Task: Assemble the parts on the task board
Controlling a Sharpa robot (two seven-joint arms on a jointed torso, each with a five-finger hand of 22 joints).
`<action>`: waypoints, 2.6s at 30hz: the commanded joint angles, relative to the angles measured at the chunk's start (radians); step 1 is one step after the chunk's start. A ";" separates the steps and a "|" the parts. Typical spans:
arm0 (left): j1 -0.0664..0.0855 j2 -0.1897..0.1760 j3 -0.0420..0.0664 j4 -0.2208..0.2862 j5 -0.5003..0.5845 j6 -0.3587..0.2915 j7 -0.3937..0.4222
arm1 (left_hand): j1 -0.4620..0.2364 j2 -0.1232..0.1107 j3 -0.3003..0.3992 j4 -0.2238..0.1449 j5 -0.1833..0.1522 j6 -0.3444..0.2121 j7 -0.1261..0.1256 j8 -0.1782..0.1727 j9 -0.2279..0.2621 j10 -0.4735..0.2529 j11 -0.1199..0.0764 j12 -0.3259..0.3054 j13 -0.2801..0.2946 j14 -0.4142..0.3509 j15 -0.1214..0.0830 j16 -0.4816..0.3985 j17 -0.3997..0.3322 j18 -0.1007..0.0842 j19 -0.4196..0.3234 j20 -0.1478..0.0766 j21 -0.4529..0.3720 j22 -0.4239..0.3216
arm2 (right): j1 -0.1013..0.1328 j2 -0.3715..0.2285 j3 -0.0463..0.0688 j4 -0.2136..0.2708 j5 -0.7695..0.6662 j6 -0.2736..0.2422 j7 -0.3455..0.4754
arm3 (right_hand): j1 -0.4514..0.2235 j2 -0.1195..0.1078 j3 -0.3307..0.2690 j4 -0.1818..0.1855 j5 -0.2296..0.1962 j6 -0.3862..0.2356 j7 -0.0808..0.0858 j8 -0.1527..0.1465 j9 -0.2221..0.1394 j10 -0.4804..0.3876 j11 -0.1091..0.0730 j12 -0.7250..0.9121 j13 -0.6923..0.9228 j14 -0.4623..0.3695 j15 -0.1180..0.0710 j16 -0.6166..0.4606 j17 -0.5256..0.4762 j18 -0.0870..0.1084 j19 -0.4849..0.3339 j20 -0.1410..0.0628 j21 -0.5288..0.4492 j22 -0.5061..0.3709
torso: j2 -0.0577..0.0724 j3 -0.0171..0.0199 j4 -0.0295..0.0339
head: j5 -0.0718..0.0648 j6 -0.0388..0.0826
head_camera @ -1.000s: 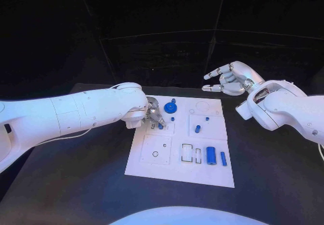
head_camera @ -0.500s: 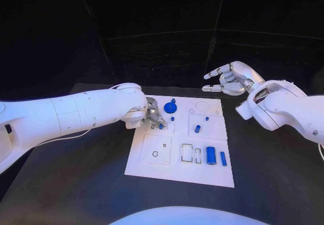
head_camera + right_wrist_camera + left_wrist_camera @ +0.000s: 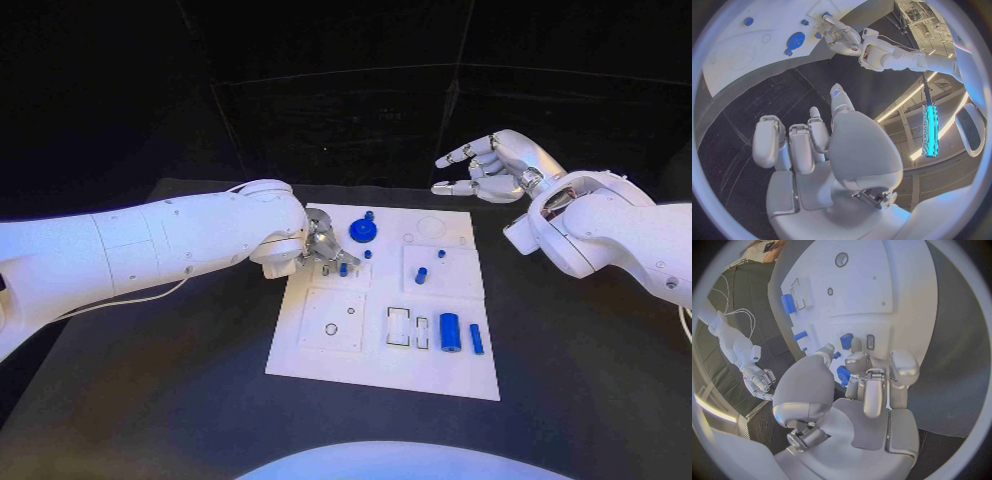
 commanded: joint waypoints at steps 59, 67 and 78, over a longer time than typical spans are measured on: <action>0.041 0.151 0.052 -0.367 -0.164 0.259 0.034 | 0.135 0.113 -0.127 -0.002 0.011 -0.130 0.054 -0.033 -0.033 -0.079 0.045 -0.043 -0.069 0.097 0.033 -0.004 0.244 0.006 -0.029 0.037 -0.060 -0.053 | 0.002 0.031 0.001 -0.042 0.004 0.004 0.017 | -0.005 0.008 -0.028 0.006 0.041 -0.005 0.001 0.006 0.000 -0.007 0.000 -0.002 0.001 0.048 -0.007 -0.007 0.023 0.020 -0.007 0.001 -0.007 -0.004 | 0.002 0.0013 -0.0035 | 0.012 0.009; 0.039 0.162 0.052 -0.384 -0.167 0.261 0.043 | 0.141 0.116 -0.129 -0.004 0.011 -0.128 0.053 -0.031 -0.034 -0.079 0.045 -0.042 -0.070 0.097 0.033 -0.005 0.243 0.006 -0.029 0.037 -0.060 -0.052 | 0.002 0.034 0.001 -0.042 0.004 0.005 0.017 | -0.005 0.010 -0.029 0.006 0.044 -0.005 0.000 0.006 0.000 -0.006 0.000 0.000 0.001 0.048 -0.007 -0.006 0.024 0.020 -0.007 0.000 -0.007 -0.003 | 0.002 0.0023 -0.0021 | 0.010 0.009; 0.035 0.172 0.051 -0.399 -0.167 0.276 0.060 | 0.159 0.122 -0.132 -0.007 0.012 -0.126 0.053 -0.027 -0.037 -0.082 0.044 -0.042 -0.073 0.097 0.033 -0.005 0.242 0.006 -0.029 0.037 -0.061 -0.051 | 0.002 0.036 0.001 -0.042 0.004 0.004 0.015 | -0.005 0.012 -0.029 0.007 0.046 -0.005 0.001 0.006 0.000 -0.006 0.000 0.000 0.002 0.049 -0.007 -0.006 0.024 0.020 -0.007 0.000 -0.006 -0.003 | 0.002 0.0025 -0.0033 | 0.010 0.005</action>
